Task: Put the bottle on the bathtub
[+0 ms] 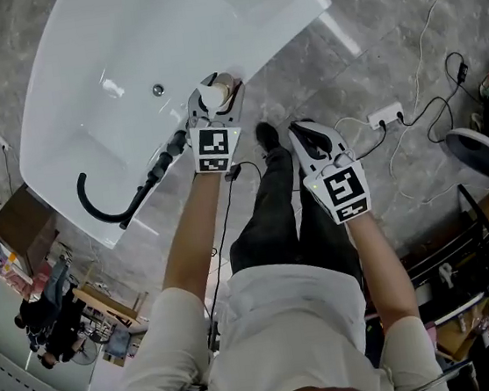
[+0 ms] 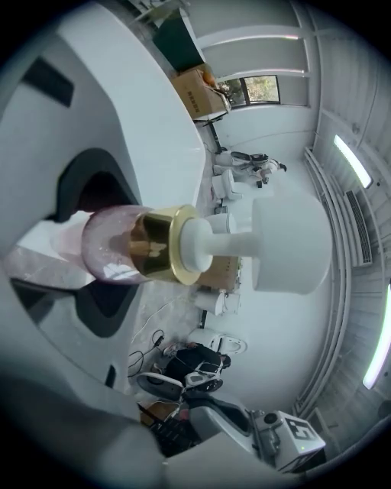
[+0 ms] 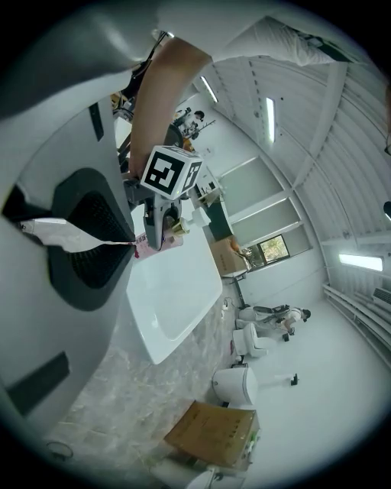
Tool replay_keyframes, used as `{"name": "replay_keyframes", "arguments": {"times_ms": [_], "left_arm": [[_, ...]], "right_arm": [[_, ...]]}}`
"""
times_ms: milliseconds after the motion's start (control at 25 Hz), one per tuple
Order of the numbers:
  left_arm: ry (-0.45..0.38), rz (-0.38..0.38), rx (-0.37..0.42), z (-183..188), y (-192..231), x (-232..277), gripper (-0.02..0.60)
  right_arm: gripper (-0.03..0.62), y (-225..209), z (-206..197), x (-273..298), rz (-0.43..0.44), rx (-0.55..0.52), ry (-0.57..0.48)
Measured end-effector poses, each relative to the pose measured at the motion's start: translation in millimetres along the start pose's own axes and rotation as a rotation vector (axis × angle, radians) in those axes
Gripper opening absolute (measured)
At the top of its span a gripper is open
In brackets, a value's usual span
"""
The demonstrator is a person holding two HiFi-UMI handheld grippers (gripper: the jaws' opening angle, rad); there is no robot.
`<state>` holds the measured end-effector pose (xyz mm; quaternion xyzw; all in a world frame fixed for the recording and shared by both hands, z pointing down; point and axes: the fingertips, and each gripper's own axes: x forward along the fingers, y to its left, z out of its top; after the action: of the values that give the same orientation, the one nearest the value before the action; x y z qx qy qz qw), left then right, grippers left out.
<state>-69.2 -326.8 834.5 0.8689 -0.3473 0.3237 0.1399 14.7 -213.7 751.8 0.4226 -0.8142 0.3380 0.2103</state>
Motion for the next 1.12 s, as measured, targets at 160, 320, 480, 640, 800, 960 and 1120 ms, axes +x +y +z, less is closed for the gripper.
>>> {"name": "replay_keyframes", "arguments": {"times_ms": [160, 320, 480, 640, 800, 960, 1120], "left_arm": [[-0.01, -0.006, 0.055, -1, -4, 0, 0.225], [-0.008, -0.01, 0.067, -5, -8, -2, 0.229], [-0.01, 0.008, 0.067, -6, -6, 1, 0.238], [-0.006, 0.025, 0.062, -5, -3, 2, 0.268], [0.002, 0.031, 0.06, -9, -2, 5, 0.288], [0.013, 0.044, 0.045, -13, 0, 3, 0.302], [0.01, 0.049, 0.023, -13, 0, 0, 0.316]], "right_arm": [[0.034, -7, 2, 2, -0.006, 0.003, -0.003], [0.034, -14, 4, 3, -0.019, 0.016, 0.0], [0.034, -17, 2, 5, -0.016, 0.012, 0.005], [0.034, -16, 1, 4, -0.016, 0.011, 0.01], [0.034, -15, -2, 1, -0.014, 0.005, 0.01], [0.034, -16, 1, -5, -0.02, -0.001, 0.009], [0.034, -17, -2, -10, -0.013, -0.007, 0.008]]}}
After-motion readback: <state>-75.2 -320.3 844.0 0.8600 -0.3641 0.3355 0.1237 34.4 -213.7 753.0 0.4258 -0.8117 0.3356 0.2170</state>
